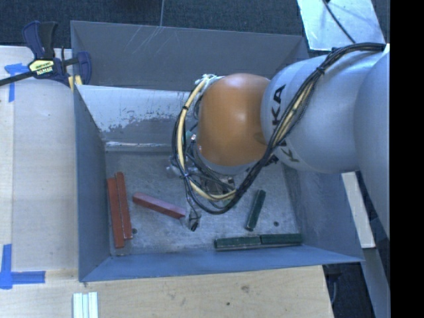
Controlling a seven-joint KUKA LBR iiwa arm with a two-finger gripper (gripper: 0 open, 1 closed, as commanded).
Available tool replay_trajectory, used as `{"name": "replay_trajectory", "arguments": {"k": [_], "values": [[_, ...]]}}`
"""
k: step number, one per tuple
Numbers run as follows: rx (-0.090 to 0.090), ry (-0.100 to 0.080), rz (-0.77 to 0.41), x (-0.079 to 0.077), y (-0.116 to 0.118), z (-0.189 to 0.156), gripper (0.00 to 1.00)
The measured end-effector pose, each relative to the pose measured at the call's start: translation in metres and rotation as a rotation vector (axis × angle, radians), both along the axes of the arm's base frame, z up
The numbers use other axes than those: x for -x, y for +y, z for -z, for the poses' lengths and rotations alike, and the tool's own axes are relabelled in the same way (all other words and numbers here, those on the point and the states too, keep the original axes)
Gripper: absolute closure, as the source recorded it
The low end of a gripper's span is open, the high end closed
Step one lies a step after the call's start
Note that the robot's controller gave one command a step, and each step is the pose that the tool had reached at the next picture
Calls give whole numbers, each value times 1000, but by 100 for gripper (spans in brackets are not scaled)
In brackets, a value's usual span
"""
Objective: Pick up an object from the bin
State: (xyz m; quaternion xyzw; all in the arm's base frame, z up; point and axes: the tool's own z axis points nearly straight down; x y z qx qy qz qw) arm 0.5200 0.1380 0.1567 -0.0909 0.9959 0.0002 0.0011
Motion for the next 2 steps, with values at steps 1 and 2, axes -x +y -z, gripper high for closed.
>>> {"name": "replay_trajectory", "arguments": {"k": [1,2], "values": [[2,7,113,30,-21,91,0],[0,-8,-169,9,-52,-20,0]]}}
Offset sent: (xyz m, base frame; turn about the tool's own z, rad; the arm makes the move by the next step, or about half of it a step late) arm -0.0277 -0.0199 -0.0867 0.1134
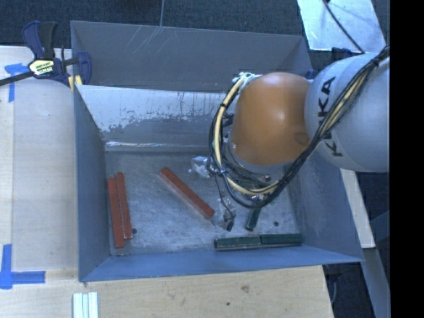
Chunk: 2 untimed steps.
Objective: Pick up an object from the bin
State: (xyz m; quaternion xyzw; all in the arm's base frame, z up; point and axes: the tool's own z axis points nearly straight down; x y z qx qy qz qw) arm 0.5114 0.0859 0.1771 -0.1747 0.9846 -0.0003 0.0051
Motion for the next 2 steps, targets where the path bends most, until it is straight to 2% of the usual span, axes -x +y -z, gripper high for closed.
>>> {"name": "replay_trajectory", "arguments": {"k": [1,2], "values": [[-2,8,472,-57,-7,105,0],[1,2,159,-104,-40,106,0]]}}
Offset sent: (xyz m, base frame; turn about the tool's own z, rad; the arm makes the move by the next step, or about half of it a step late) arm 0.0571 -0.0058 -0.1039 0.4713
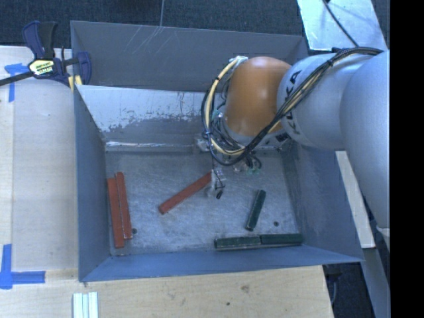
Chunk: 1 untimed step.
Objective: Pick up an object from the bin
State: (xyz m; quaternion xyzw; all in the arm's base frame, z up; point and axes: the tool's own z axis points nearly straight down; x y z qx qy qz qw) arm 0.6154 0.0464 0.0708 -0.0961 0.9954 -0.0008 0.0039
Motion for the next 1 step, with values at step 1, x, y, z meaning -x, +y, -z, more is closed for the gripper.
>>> {"name": "replay_trajectory", "arguments": {"k": [1], "values": [[-4,10,-25,64,66,1,0]]}}
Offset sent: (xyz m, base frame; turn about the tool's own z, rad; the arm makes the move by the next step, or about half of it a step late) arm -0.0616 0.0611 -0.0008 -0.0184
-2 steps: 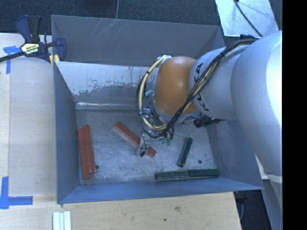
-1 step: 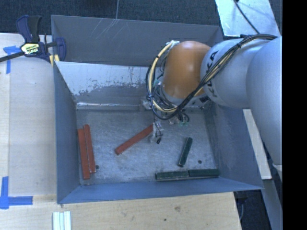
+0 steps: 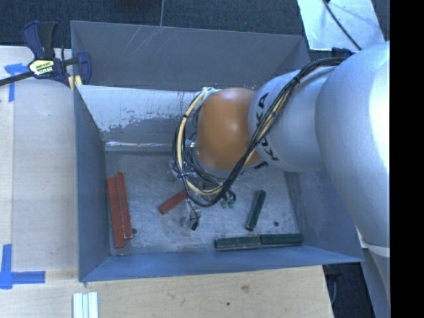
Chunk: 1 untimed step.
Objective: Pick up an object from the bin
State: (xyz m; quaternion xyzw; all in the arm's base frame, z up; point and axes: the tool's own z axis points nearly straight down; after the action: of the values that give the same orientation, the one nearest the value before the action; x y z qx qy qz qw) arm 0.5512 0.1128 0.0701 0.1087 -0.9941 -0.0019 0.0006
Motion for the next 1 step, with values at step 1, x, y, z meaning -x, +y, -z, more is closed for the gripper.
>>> {"name": "replay_trajectory", "arguments": {"k": [1], "values": [[2,-8,8,-5,-5,-2,100]]}}
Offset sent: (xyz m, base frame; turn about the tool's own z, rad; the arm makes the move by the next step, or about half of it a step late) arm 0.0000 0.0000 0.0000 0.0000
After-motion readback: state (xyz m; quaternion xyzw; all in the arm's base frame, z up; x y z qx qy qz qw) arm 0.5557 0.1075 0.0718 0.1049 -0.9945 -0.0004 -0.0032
